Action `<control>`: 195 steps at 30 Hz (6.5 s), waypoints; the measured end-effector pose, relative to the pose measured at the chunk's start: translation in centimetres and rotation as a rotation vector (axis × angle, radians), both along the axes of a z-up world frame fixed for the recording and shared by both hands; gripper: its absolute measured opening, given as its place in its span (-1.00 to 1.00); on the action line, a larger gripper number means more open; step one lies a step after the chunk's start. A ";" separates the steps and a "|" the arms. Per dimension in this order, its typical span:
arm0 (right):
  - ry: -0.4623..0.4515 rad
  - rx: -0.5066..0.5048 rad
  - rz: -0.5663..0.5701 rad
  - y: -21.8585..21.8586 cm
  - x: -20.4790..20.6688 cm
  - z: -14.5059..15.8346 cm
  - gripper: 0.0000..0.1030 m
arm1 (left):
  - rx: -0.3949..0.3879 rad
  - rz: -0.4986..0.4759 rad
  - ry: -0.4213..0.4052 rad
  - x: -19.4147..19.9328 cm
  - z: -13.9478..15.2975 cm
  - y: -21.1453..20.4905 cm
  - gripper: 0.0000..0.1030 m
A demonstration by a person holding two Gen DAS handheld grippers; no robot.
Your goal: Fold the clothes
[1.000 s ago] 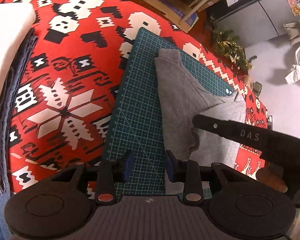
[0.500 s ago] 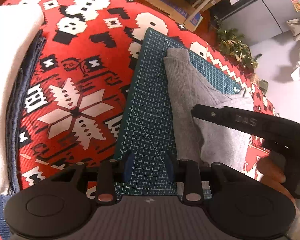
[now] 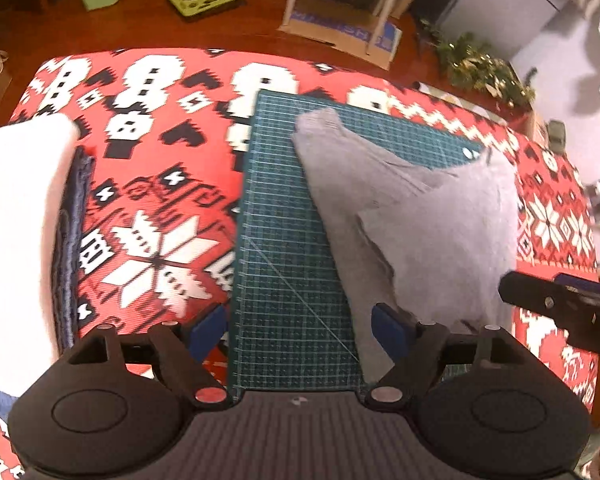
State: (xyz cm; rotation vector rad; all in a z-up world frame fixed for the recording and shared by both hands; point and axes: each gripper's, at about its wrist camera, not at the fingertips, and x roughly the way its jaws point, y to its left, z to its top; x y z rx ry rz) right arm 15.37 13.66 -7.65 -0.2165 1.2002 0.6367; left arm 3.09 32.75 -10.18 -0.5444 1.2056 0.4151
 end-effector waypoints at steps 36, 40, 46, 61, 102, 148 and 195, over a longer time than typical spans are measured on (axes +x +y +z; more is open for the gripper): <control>-0.136 0.021 -0.067 -9.8 -3.3 -3.4 0.99 | 0.102 -0.094 -0.183 -1.2 -4.2 -9.8 0.19; -0.096 0.046 -0.039 -9.8 -3.3 -3.7 0.79 | 0.124 -0.162 -0.198 -0.8 -5.1 -10.6 -0.40; -0.079 0.074 0.046 -8.2 -3.2 -3.8 0.45 | 0.207 -0.342 -0.225 0.1 -5.8 -12.1 -0.52; -0.004 0.090 0.146 -4.1 -1.0 -5.7 -0.79 | 0.486 -0.726 -0.323 0.6 -5.7 -15.3 -0.84; 0.129 0.127 0.286 2.0 -2.7 -8.6 -0.82 | -0.092 -0.281 -0.191 -1.9 -4.9 -4.9 -0.90; 0.123 0.057 0.078 -4.5 0.9 -6.3 -0.78 | 0.053 -0.141 -0.283 4.5 -4.3 1.4 -0.78; 0.046 0.150 -0.161 -8.3 3.2 -7.4 -0.95 | -0.119 -0.250 -0.302 5.5 -2.8 -9.0 -0.87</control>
